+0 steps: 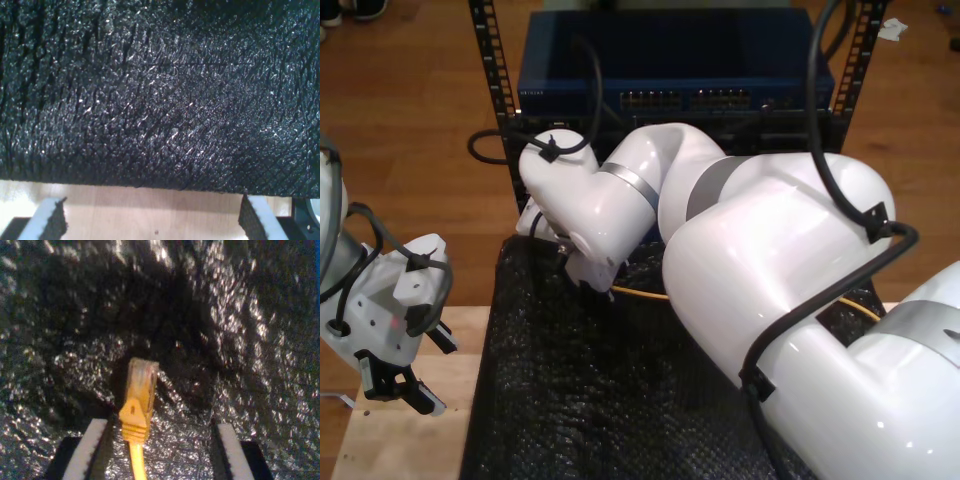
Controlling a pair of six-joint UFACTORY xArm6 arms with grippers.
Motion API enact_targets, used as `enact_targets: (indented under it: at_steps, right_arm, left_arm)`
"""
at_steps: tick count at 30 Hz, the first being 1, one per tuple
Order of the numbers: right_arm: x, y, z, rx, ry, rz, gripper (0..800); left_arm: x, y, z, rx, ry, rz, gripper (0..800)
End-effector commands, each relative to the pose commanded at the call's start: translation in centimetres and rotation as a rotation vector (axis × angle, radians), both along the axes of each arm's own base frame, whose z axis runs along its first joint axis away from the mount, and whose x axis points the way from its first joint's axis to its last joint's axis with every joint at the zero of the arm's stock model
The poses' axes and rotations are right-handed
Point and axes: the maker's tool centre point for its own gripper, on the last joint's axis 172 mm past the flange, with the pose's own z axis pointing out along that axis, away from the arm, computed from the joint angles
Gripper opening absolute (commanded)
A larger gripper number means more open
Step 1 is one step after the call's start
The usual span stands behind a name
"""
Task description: Grab the cable and plug it in
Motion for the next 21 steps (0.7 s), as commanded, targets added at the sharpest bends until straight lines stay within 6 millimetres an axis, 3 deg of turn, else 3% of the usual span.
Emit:
enact_targets:
  at_steps: [7,21]
  right_arm:
    - [-0.09,0.05,-0.44,-0.004,0.005,0.002,428]
    - [-0.32,0.43,-0.43,-0.004,0.004,0.009,257]
  left_arm:
    - [0.0,0.0,0.0,0.0,0.0,0.0,800]
    - [0.0,0.0,0.0,0.0,-0.001,-0.001,800]
